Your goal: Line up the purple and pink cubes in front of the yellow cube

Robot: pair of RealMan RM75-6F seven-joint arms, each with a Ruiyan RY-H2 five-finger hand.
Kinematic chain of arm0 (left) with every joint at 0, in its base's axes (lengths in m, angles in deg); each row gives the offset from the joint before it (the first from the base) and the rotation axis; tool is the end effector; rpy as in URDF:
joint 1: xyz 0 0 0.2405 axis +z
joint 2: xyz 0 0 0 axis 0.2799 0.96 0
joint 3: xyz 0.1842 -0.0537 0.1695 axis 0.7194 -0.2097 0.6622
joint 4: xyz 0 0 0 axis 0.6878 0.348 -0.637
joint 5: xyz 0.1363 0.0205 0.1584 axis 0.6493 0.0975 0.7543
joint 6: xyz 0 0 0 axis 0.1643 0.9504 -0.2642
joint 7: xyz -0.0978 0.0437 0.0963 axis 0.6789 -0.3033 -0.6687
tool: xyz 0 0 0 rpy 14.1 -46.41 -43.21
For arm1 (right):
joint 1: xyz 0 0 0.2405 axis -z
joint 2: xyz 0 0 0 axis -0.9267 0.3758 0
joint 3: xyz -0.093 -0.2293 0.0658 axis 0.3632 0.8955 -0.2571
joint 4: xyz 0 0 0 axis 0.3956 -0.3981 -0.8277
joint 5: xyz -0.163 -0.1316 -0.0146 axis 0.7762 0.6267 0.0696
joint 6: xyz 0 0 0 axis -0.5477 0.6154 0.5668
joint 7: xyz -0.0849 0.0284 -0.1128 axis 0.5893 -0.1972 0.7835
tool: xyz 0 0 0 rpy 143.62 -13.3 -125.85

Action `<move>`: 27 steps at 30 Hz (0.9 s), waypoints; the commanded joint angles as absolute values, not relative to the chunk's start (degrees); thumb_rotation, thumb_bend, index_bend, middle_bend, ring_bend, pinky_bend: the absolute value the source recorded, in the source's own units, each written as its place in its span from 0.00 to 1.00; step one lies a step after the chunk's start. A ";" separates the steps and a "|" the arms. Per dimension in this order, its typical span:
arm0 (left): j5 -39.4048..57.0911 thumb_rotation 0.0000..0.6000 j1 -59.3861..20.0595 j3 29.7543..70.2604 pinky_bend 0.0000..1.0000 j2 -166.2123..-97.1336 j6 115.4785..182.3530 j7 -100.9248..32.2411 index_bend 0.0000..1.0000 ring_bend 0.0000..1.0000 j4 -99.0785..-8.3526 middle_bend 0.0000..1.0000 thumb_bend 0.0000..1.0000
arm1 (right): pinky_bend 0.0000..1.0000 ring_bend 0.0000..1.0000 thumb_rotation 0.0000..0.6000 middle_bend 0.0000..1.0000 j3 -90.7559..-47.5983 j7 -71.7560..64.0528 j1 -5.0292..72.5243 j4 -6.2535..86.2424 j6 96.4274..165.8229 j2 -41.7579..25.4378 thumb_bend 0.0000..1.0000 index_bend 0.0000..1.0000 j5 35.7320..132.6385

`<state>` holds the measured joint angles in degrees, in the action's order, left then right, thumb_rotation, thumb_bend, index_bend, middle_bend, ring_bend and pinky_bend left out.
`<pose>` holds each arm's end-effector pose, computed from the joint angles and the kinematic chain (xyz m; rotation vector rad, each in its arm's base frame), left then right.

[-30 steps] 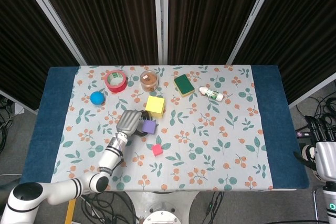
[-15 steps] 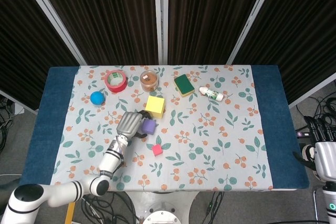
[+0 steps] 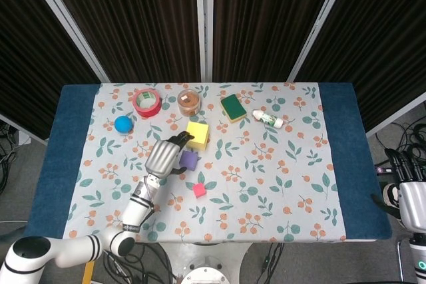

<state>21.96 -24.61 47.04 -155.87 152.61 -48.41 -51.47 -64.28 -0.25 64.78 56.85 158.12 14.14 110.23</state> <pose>-0.1144 0.3263 -0.0701 -1.7252 -0.8916 -1.2061 -0.3070 -0.1798 0.1952 1.3606 -0.7054 0.9170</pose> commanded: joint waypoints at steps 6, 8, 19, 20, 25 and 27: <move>28.26 1.00 -26.55 50.29 0.24 -156.25 150.54 -49.01 0.11 0.03 -47.85 0.00 0.00 | 0.24 0.08 1.00 0.12 -64.19 -0.63 65.50 56.83 159.53 14.41 0.03 0.05 110.68; 28.54 1.00 -27.29 50.29 0.23 -157.15 149.57 -49.41 0.10 0.03 -46.16 0.00 0.00 | 0.24 0.08 1.00 0.12 -64.24 -0.77 65.67 56.78 159.71 14.43 0.03 0.05 110.53; 29.75 1.00 -29.58 51.41 0.20 -158.38 146.01 -55.71 0.10 0.02 -40.24 0.00 0.00 | 0.24 0.08 1.00 0.12 -64.41 -1.63 65.98 55.86 160.10 14.11 0.03 0.05 110.34; 29.97 1.00 -29.69 51.43 0.20 -158.57 146.10 -55.89 0.10 0.02 -39.67 0.00 0.00 | 0.24 0.08 1.00 0.12 -64.42 -1.67 65.94 55.82 160.07 14.06 0.03 0.05 110.41; 31.31 1.00 -30.69 51.66 0.19 -159.95 146.04 -56.31 0.10 0.01 -35.50 0.00 0.00 | 0.24 0.08 1.00 0.12 -64.52 -1.64 65.95 55.71 160.17 14.08 0.03 0.05 110.45; 31.70 1.00 -31.04 51.84 0.19 -160.48 145.77 -56.46 0.10 0.01 -33.87 0.00 0.00 | 0.24 0.08 1.00 0.12 -64.56 -1.59 66.00 55.75 160.20 14.16 0.03 0.05 110.38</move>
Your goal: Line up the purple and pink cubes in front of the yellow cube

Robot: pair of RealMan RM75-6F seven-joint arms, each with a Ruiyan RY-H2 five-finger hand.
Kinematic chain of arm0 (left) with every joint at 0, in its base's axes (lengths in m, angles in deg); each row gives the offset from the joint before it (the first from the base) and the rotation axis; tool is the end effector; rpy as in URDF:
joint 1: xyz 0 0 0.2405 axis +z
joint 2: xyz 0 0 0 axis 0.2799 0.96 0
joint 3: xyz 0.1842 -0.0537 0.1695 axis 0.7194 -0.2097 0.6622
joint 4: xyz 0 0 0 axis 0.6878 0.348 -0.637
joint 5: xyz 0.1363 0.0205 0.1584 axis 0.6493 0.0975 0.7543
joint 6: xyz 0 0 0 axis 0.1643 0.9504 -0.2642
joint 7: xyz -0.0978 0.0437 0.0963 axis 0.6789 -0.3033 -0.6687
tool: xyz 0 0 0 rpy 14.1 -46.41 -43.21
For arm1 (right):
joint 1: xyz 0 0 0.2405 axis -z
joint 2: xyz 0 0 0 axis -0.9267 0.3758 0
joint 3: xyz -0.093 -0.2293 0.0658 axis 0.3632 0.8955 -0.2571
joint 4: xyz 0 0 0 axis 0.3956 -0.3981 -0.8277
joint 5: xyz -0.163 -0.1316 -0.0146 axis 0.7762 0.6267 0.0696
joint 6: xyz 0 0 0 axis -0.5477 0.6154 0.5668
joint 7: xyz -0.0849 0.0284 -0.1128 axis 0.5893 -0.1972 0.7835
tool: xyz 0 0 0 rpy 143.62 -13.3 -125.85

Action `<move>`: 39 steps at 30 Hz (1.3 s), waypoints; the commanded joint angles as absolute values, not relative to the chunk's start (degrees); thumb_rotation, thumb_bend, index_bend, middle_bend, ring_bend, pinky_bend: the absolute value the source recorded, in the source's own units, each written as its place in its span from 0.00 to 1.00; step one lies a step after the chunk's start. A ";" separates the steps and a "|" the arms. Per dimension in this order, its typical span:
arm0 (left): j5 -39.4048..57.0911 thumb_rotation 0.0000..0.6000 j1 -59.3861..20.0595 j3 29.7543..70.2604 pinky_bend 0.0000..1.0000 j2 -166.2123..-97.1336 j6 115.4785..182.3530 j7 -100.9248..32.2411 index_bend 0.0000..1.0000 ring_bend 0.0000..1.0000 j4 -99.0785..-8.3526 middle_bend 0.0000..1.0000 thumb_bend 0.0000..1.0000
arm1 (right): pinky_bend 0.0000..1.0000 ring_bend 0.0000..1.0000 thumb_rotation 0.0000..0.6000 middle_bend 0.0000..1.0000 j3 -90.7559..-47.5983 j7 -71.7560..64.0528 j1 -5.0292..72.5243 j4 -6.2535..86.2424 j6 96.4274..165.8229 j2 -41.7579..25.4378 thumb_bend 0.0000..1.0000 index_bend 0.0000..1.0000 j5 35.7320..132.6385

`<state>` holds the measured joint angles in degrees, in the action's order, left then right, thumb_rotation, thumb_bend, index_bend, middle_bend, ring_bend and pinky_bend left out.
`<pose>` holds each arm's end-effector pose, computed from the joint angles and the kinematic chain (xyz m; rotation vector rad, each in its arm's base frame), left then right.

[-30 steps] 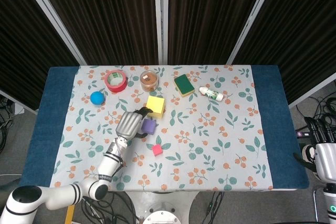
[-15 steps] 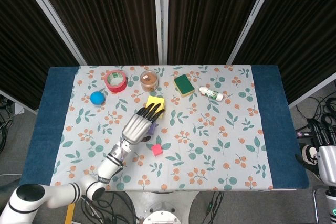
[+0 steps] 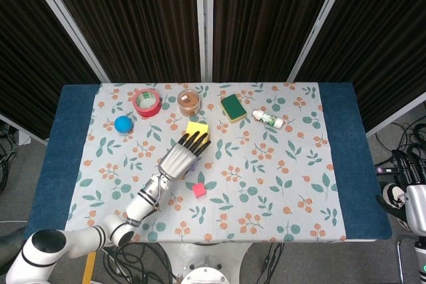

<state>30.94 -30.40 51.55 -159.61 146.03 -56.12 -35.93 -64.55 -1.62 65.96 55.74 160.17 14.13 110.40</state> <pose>-0.1153 0.3410 -0.1035 -2.0097 -0.4078 -0.9675 -0.3109 -0.1737 0.2020 1.3300 -0.6893 0.9309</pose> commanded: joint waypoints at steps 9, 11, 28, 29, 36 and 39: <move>32.31 1.00 -31.82 51.76 0.19 -161.89 145.37 -55.99 0.10 0.01 -29.94 0.00 0.00 | 0.24 0.08 1.00 0.12 -64.63 -1.51 65.98 55.72 160.14 14.11 0.04 0.05 110.42; 32.46 1.00 -32.12 51.51 0.19 -162.21 145.51 -55.51 0.10 0.01 -29.27 0.00 0.00 | 0.24 0.08 1.00 0.12 -64.65 -1.46 65.98 55.75 160.19 14.09 0.04 0.05 110.45; 32.06 1.00 -34.55 49.53 0.19 -165.18 145.09 -53.23 0.10 0.01 -24.19 0.00 0.00 | 0.24 0.08 1.00 0.12 -64.77 -1.29 66.18 55.84 160.52 14.09 0.04 0.05 110.48; 32.02 1.00 -34.63 49.49 0.19 -165.37 145.07 -53.32 0.10 0.01 -23.96 0.00 0.00 | 0.24 0.08 1.00 0.12 -64.77 -1.26 66.21 55.84 160.56 14.10 0.04 0.05 110.49; 31.94 1.00 -34.93 49.50 0.19 -166.38 145.02 -52.63 0.10 0.01 -21.56 0.00 0.00 | 0.24 0.08 1.00 0.12 -64.77 -1.48 66.58 55.73 160.98 14.22 0.04 0.05 110.39; 32.30 1.00 -34.37 49.97 0.19 -166.39 145.96 -51.78 0.10 0.01 -21.18 0.00 0.00 | 0.24 0.08 1.00 0.12 -64.79 -1.61 66.66 55.59 161.09 14.17 0.04 0.05 110.36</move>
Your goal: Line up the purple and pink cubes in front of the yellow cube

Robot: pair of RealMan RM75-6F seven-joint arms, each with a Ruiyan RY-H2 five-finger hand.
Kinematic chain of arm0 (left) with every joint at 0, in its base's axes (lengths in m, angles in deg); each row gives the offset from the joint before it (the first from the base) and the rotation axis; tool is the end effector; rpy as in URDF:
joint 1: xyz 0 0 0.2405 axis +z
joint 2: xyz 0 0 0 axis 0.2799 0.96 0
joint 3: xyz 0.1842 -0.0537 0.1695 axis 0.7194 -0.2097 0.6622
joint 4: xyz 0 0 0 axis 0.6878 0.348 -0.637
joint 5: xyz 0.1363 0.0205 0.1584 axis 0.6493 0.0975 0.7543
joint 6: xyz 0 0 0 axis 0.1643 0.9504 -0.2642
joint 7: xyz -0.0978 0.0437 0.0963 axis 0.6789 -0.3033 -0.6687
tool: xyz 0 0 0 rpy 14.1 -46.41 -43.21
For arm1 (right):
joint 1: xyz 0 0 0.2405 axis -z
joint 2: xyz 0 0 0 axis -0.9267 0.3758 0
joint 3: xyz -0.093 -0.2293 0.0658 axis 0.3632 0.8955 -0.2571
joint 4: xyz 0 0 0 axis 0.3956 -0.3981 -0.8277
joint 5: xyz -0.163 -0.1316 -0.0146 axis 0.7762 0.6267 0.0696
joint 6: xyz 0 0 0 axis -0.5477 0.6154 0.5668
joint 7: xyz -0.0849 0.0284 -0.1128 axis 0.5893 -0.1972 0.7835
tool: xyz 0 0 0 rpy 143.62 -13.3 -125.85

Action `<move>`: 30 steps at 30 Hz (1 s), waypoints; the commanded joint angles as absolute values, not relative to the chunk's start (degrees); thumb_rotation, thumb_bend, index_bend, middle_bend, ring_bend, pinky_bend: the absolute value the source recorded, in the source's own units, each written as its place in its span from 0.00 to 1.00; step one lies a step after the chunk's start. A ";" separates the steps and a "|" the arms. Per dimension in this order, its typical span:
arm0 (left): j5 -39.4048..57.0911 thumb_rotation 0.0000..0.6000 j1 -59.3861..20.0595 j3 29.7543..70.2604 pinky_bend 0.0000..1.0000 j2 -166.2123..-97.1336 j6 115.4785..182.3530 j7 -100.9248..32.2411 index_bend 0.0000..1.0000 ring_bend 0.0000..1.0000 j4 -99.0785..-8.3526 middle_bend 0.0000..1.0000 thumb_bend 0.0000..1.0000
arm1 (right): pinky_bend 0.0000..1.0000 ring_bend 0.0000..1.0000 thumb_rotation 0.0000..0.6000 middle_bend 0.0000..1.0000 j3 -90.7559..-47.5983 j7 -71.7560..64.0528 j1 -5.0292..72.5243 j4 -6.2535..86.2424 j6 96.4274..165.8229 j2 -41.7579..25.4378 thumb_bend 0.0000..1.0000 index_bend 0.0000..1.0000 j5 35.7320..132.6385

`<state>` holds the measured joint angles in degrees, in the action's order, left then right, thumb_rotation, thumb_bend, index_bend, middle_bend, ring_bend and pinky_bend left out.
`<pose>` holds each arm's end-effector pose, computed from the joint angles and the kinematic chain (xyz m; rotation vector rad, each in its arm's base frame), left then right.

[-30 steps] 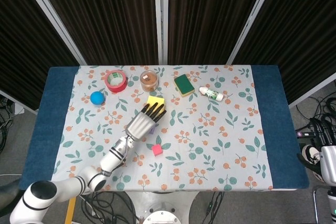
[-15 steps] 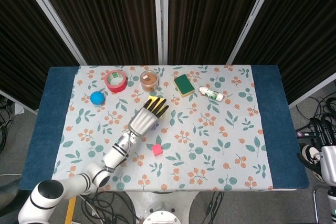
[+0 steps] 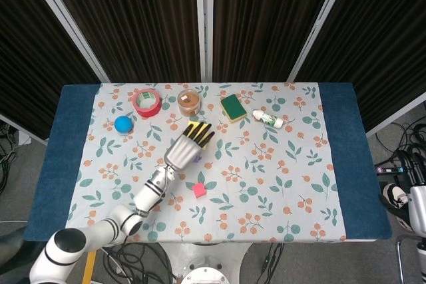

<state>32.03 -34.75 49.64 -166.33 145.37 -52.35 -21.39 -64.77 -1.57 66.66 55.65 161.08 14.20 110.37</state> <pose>-0.1057 0.3677 -0.1162 -1.9713 -0.3270 -0.9477 -0.3120 -0.1702 0.2051 1.3141 -0.6791 0.9299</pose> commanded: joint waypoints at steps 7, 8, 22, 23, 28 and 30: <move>32.15 1.00 -33.82 50.17 0.19 -166.34 146.20 -51.34 0.10 0.01 -21.63 0.00 0.00 | 0.24 0.08 1.00 0.12 -64.86 -1.65 66.51 55.63 161.17 14.19 0.04 0.05 110.77; 32.18 1.00 -33.66 50.20 0.19 -166.23 146.46 -51.36 0.10 0.01 -21.89 0.00 0.00 | 0.24 0.08 1.00 0.12 -64.87 -1.67 66.57 55.62 161.23 14.24 0.04 0.05 110.71; 31.27 1.00 -31.83 50.48 0.19 -163.03 146.24 -53.31 0.10 0.01 -23.48 0.00 0.00 | 0.24 0.08 1.00 0.12 -64.77 -2.45 66.68 55.04 161.47 13.97 0.04 0.05 111.03; 31.21 1.00 -32.10 50.33 0.19 -163.14 145.95 -53.40 0.10 0.01 -23.01 0.00 0.00 | 0.24 0.08 1.00 0.12 -64.76 -2.46 66.73 55.06 161.54 13.99 0.04 0.05 111.04; 31.16 1.00 -33.16 50.00 0.19 -163.44 144.90 -53.08 0.10 0.01 -20.75 0.00 0.00 | 0.24 0.08 1.00 0.12 -64.72 -2.47 67.06 55.05 161.84 14.04 0.04 0.05 110.87; 30.98 1.00 -33.41 49.79 0.19 -163.65 144.59 -52.61 0.10 0.01 -20.13 0.00 0.00 | 0.24 0.08 1.00 0.12 -64.77 -2.42 67.02 55.05 161.73 14.02 0.04 0.05 110.76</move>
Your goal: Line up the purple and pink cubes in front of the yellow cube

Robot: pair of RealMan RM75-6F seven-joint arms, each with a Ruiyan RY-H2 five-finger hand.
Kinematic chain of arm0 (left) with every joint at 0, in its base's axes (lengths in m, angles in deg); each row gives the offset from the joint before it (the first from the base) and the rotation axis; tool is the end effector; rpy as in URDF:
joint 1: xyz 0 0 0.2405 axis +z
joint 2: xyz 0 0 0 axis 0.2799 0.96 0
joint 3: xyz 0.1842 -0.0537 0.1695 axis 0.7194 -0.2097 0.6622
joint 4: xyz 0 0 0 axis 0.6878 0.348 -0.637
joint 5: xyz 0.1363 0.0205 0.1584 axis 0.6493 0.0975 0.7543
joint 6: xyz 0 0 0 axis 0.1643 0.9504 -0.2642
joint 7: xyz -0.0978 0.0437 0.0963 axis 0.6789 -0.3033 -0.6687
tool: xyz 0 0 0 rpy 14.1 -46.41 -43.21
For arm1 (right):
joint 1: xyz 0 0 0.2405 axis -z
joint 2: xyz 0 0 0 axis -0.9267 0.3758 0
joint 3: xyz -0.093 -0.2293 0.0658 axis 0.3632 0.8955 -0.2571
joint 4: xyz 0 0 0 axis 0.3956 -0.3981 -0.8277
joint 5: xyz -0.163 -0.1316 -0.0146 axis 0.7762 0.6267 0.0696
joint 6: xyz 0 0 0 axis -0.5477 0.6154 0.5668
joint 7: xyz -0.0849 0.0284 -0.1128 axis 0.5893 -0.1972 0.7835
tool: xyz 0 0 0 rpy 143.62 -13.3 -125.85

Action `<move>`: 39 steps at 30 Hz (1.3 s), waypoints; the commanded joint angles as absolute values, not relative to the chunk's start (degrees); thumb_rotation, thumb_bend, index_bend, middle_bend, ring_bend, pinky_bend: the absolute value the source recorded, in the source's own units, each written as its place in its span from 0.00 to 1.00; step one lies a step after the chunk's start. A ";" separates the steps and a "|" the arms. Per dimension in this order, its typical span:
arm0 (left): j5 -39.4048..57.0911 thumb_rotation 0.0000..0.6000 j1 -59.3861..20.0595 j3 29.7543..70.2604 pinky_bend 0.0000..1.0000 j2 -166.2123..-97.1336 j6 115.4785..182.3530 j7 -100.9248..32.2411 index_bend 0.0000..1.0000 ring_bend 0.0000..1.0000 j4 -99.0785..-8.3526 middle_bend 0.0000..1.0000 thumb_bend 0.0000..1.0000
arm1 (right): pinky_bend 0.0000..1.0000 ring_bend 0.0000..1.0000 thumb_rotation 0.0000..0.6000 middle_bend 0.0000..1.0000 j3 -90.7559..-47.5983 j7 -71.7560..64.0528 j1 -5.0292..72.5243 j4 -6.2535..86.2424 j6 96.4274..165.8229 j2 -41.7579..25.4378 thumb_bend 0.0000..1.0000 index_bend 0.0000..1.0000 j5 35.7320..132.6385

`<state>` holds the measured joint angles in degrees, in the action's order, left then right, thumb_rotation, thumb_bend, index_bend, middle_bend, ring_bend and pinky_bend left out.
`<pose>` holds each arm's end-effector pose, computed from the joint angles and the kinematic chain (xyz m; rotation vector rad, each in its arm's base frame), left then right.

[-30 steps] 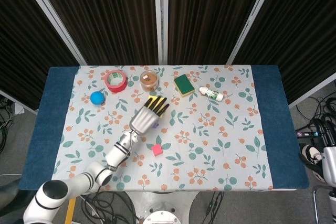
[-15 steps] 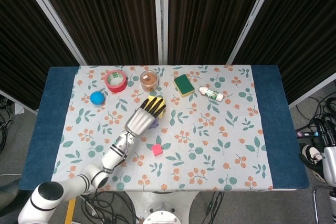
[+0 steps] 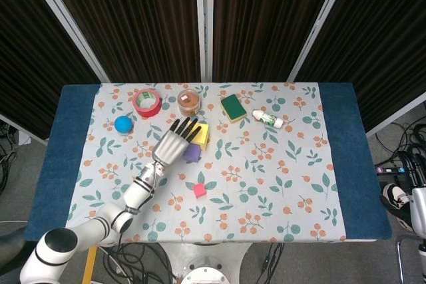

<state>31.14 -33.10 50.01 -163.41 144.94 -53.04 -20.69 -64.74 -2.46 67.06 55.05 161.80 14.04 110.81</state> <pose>-0.1325 0.3801 -0.0972 -1.9363 -0.3107 -0.8673 -0.3131 -0.1676 0.2062 1.3093 -0.6768 0.9419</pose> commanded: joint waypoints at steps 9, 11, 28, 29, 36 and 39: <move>30.82 1.00 -35.53 48.71 0.19 -165.14 143.98 -50.87 0.10 0.01 -18.24 0.00 0.00 | 0.24 0.08 1.00 0.12 -64.86 -2.05 66.84 55.22 161.41 14.07 0.04 0.05 110.72; 30.90 1.00 -36.01 48.64 0.19 -165.45 143.79 -50.53 0.10 0.01 -17.84 0.00 0.00 | 0.24 0.08 1.00 0.12 -64.88 -2.01 66.91 55.26 161.39 14.12 0.04 0.05 110.53; 30.02 1.00 -37.48 48.30 0.19 -166.59 141.92 -48.67 0.10 0.01 -15.64 0.00 0.00 | 0.24 0.08 1.00 0.12 -64.91 -2.32 67.18 55.07 161.33 14.10 0.04 0.05 110.08; 29.94 1.00 -37.42 48.29 0.19 -166.57 141.92 -48.60 0.10 0.01 -15.69 0.00 0.00 | 0.24 0.08 1.00 0.12 -64.91 -2.36 67.19 55.05 161.34 14.10 0.04 0.05 110.08; 28.71 1.00 -35.20 47.73 0.19 -164.30 143.73 -47.69 0.10 0.01 -19.19 0.00 0.00 | 0.24 0.08 1.00 0.12 -64.88 -2.70 67.28 54.84 161.56 14.09 0.04 0.05 110.32; 28.79 1.00 -32.69 48.25 0.19 -160.31 146.20 -47.96 0.10 0.02 -25.93 0.00 0.00 | 0.24 0.08 1.00 0.12 -64.87 -3.02 67.17 54.65 161.59 13.96 0.04 0.05 110.63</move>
<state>28.92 -34.65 47.96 -163.22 144.33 -47.87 -21.42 -64.87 -3.02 67.18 54.66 161.59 13.97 110.63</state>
